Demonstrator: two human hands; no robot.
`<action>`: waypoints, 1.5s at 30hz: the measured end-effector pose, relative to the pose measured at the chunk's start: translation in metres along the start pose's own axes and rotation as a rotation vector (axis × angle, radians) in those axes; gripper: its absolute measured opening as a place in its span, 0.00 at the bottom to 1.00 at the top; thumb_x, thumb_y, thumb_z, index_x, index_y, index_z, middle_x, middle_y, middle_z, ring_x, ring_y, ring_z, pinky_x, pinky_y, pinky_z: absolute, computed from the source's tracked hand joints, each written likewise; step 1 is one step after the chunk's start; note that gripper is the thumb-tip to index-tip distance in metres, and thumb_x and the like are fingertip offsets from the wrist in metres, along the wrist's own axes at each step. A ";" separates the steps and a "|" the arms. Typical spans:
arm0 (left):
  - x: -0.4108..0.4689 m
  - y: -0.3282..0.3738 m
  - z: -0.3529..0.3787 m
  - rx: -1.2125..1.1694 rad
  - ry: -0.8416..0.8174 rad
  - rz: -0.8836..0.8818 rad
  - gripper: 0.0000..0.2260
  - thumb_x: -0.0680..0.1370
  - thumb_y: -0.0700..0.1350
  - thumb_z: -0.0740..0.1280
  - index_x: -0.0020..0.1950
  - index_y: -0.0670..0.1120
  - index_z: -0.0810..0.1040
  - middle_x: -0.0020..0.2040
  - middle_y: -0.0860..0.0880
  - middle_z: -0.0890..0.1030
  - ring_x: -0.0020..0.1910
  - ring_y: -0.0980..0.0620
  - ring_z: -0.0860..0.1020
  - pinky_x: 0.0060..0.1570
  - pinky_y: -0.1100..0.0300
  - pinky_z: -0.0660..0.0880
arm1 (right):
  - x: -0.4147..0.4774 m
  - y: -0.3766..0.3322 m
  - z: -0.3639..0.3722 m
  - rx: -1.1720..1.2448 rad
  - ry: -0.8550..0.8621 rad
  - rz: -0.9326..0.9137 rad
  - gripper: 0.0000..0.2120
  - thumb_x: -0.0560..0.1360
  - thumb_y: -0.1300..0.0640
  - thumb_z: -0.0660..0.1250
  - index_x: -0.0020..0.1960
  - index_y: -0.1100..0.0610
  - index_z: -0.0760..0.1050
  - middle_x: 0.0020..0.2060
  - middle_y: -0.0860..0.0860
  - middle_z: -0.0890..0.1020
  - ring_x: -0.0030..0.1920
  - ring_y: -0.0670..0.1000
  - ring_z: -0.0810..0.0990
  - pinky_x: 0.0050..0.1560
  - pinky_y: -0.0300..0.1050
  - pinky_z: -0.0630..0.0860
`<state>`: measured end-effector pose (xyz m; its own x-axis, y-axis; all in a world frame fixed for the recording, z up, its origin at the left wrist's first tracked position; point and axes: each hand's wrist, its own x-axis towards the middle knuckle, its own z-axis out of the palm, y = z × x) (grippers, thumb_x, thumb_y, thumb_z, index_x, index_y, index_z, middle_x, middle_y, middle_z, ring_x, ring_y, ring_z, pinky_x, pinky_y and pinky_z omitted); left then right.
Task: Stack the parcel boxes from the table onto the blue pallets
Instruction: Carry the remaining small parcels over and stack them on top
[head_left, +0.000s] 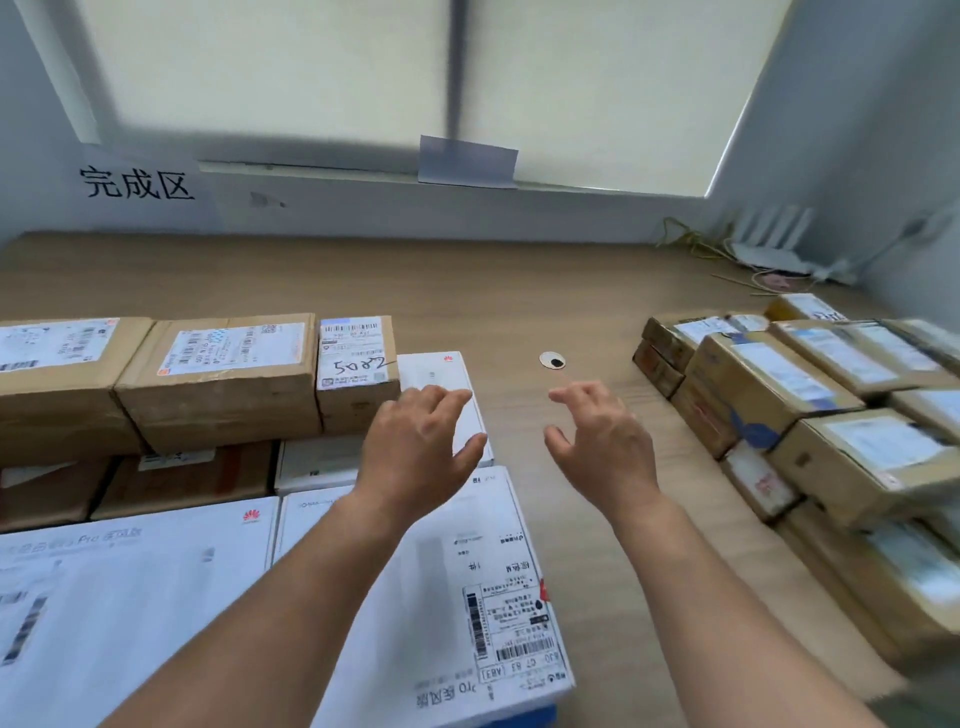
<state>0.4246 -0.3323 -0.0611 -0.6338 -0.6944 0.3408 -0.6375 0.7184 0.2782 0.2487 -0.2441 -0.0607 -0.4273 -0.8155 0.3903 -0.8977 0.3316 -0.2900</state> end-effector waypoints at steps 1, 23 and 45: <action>-0.005 0.011 0.006 0.000 -0.002 -0.004 0.23 0.71 0.58 0.57 0.53 0.43 0.81 0.44 0.47 0.82 0.41 0.43 0.80 0.38 0.52 0.75 | -0.008 0.012 -0.005 -0.001 0.003 0.010 0.17 0.68 0.59 0.72 0.57 0.56 0.80 0.53 0.55 0.80 0.52 0.59 0.79 0.49 0.50 0.73; -0.019 0.366 0.107 -0.028 -0.080 0.261 0.28 0.77 0.63 0.56 0.74 0.53 0.61 0.69 0.53 0.69 0.68 0.51 0.65 0.64 0.56 0.60 | -0.162 0.302 -0.171 -0.119 0.146 0.228 0.22 0.73 0.52 0.69 0.66 0.54 0.74 0.61 0.53 0.77 0.62 0.54 0.74 0.60 0.51 0.70; 0.028 0.613 0.224 -0.181 -0.220 0.529 0.29 0.77 0.65 0.54 0.74 0.54 0.59 0.68 0.54 0.69 0.67 0.52 0.65 0.64 0.57 0.59 | -0.235 0.528 -0.253 -0.336 0.340 0.554 0.23 0.63 0.57 0.78 0.57 0.57 0.80 0.50 0.54 0.82 0.51 0.58 0.81 0.50 0.54 0.77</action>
<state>-0.0825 0.0795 -0.0817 -0.9329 -0.2184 0.2863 -0.1377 0.9510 0.2768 -0.1519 0.2424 -0.0841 -0.7892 -0.3115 0.5293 -0.5010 0.8250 -0.2616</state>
